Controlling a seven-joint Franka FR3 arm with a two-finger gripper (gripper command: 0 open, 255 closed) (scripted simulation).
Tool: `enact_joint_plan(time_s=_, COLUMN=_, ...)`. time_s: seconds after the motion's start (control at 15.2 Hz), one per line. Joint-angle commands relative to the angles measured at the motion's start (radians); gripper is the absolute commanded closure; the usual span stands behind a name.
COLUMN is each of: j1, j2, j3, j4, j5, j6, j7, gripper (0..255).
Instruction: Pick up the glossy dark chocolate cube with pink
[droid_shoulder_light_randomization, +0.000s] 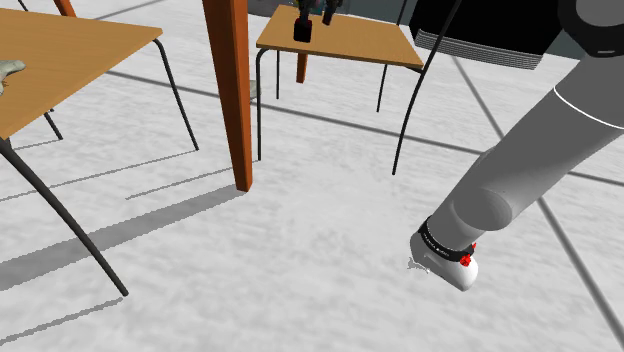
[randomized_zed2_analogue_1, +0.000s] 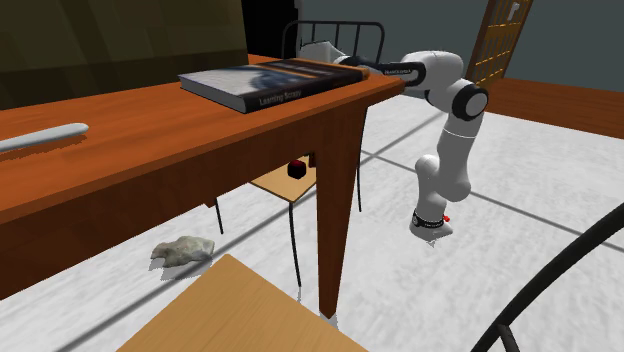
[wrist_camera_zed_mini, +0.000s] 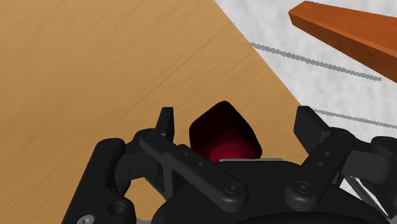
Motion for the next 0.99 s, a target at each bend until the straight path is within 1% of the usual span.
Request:
enact_joint_plan(time_s=0.0, j1=0.001, j2=0.076, j3=0.001, j4=0.105, j5=-0.001, j6=-0.006, j7=-0.002, gripper=0)
enact_joint_plan(time_s=0.07, j1=0.002, j2=0.112, j3=0.001, j4=0.159, j5=-0.001, j6=-0.013, j7=-0.002, gripper=0)
enact_joint_plan(time_s=0.13, j1=0.002, j2=0.117, j3=0.001, j4=0.167, j5=-0.001, j6=-0.015, j7=-0.002, gripper=0)
enact_joint_plan(time_s=0.59, j1=0.003, j2=0.089, j3=0.002, j4=0.028, j5=0.000, j6=0.095, j7=-0.011, gripper=0)
enact_joint_plan(time_s=0.73, j1=0.003, j2=0.089, j3=0.002, j4=0.028, j5=0.000, j6=0.095, j7=-0.011, gripper=0)
enact_joint_plan(time_s=0.79, j1=0.003, j2=0.088, j3=0.002, j4=0.028, j5=0.000, j6=0.095, j7=-0.011, gripper=255)
enact_joint_plan(time_s=0.92, j1=0.003, j2=0.087, j3=0.002, j4=0.026, j5=0.000, j6=0.096, j7=-0.010, gripper=255)
